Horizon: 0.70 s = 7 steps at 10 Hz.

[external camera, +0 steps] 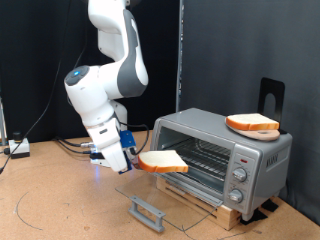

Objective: Make a piece of toast with the oven

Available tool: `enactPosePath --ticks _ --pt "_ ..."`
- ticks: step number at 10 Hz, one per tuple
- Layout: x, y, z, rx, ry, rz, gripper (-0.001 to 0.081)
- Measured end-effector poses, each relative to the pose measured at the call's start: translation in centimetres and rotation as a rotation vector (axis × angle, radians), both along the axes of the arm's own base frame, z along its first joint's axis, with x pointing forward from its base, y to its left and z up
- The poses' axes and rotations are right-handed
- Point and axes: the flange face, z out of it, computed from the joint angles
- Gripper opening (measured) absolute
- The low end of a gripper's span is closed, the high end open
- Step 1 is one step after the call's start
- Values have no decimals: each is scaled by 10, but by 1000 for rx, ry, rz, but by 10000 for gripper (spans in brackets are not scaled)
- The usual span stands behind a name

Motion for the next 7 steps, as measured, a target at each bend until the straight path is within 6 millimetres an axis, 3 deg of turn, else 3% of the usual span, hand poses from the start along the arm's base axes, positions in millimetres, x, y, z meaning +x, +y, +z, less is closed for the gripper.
enactPosePath --ticks 4,7 --pt "-10 44 -3 -12 -23 66 395" --pt "-15 75 9 -34 -68 98 395"
